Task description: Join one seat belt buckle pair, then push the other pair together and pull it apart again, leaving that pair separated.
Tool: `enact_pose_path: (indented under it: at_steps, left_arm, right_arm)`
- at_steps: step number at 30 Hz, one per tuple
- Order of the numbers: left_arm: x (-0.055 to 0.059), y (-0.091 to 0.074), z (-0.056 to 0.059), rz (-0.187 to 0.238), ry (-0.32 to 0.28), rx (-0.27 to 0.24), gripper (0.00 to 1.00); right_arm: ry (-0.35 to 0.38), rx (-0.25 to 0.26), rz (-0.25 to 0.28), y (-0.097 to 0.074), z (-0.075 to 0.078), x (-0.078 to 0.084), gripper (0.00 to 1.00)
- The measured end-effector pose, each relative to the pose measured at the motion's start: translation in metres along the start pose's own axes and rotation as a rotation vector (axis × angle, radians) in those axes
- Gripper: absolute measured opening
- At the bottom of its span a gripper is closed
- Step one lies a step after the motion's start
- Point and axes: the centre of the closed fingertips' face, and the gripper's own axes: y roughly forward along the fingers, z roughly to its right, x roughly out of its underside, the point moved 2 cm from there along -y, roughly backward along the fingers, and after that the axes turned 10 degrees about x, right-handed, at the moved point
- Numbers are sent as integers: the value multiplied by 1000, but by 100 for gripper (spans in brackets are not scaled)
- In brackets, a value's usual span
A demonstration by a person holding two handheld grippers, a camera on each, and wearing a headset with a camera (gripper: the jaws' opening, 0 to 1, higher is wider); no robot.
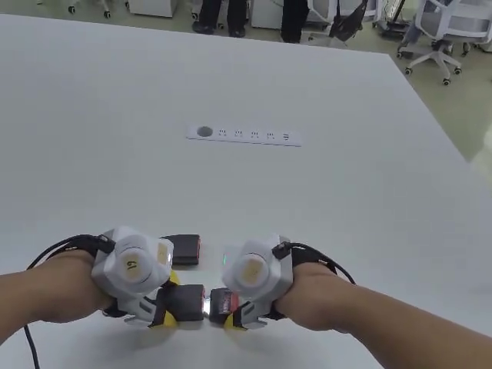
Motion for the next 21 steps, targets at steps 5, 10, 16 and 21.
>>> enact_pose_path:
  at_steps: [5, 10, 16, 21]
  left_arm:
    - [1, -2, 1, -3, -10, -10, 35]
    - [1, -3, 1, -5, -20, -18, 35]
    - [-3, -11, 1, 22, -45, -40, 35]
    - [-13, -23, 2, 48, -56, -58, 37]
  right_arm:
    - [6, 3, 6, -4, -1, -2, 32]
    - [6, 9, 10, -4, -1, -1, 32]
    - [18, 13, 7, -6, -3, -1, 35]
    - [21, 22, 22, -18, -4, -5, 37]
